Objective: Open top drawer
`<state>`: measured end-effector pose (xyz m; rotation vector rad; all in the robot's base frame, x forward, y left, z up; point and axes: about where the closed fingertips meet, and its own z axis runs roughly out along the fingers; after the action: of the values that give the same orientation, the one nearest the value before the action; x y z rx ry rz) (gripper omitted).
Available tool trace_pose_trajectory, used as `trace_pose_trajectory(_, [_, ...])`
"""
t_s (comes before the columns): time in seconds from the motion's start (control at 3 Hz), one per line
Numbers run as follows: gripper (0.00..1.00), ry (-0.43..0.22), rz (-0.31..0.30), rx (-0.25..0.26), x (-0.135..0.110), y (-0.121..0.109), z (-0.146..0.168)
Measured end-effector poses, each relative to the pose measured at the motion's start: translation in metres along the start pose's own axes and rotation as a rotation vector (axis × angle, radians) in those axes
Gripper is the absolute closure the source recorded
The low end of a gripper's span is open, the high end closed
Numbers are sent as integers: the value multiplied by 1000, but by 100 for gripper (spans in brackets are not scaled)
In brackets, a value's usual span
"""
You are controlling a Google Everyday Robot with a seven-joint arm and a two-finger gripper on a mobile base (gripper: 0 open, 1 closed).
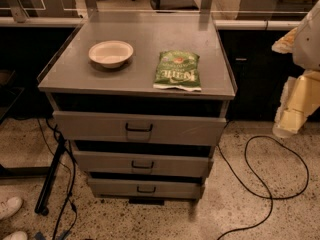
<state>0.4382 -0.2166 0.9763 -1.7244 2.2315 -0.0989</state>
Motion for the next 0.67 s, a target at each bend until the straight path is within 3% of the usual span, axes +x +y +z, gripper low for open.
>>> trace_pose_trajectory(0.33, [0, 0, 0, 0, 0, 0, 0])
trace_pose_trajectory(0.67, [0, 26, 26, -13, -13, 13, 35])
